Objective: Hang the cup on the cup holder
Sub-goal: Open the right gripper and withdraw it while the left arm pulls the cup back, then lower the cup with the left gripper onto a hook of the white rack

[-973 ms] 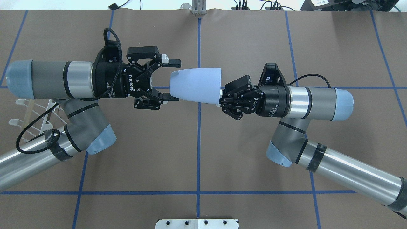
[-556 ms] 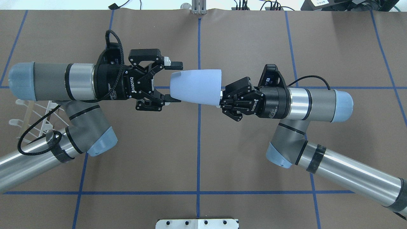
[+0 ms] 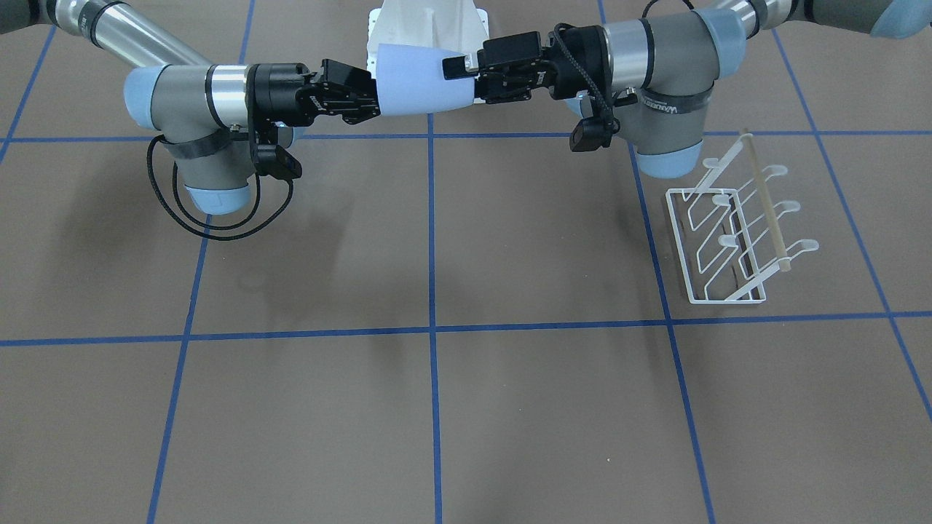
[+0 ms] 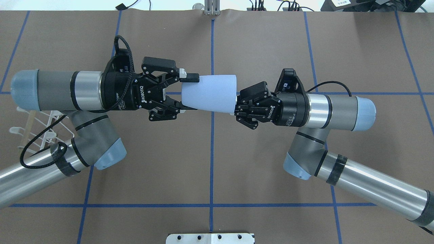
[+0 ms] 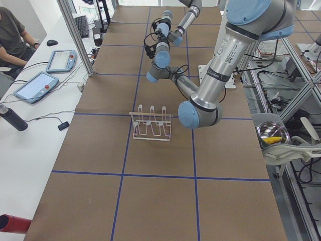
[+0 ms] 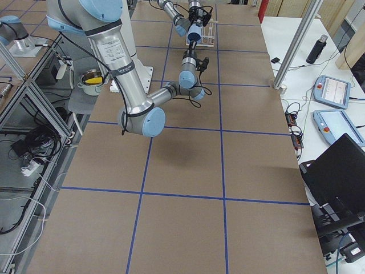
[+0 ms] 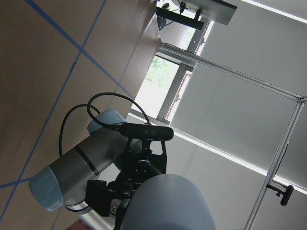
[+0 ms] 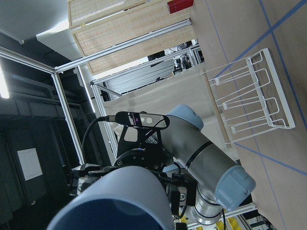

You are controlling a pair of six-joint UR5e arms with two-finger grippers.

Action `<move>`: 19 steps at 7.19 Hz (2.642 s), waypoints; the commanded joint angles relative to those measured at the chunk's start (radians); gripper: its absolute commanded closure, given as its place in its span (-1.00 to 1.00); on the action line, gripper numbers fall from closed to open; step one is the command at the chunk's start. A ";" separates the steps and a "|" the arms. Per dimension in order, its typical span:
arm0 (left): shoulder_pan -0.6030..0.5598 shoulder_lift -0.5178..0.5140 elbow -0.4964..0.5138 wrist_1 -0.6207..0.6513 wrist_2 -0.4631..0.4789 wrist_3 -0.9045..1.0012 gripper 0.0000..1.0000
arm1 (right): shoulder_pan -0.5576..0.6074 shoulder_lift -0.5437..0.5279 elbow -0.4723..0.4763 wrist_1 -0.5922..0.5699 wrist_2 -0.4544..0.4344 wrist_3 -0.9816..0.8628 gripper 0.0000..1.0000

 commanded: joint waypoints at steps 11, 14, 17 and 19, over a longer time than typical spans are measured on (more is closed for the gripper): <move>-0.238 0.128 -0.037 0.506 0.058 0.693 1.00 | 0.413 -0.286 -0.045 -0.387 0.213 -0.938 -1.00; -0.287 0.176 -0.238 1.109 0.074 1.058 1.00 | 0.544 -0.322 -0.045 -0.786 0.260 -1.398 -1.00; -0.293 0.165 -0.447 1.705 0.088 1.429 1.00 | 0.715 -0.317 -0.042 -1.229 0.399 -1.898 -1.00; -0.293 0.166 -0.580 2.049 0.085 1.666 1.00 | 0.774 -0.316 0.022 -1.554 0.466 -2.126 -1.00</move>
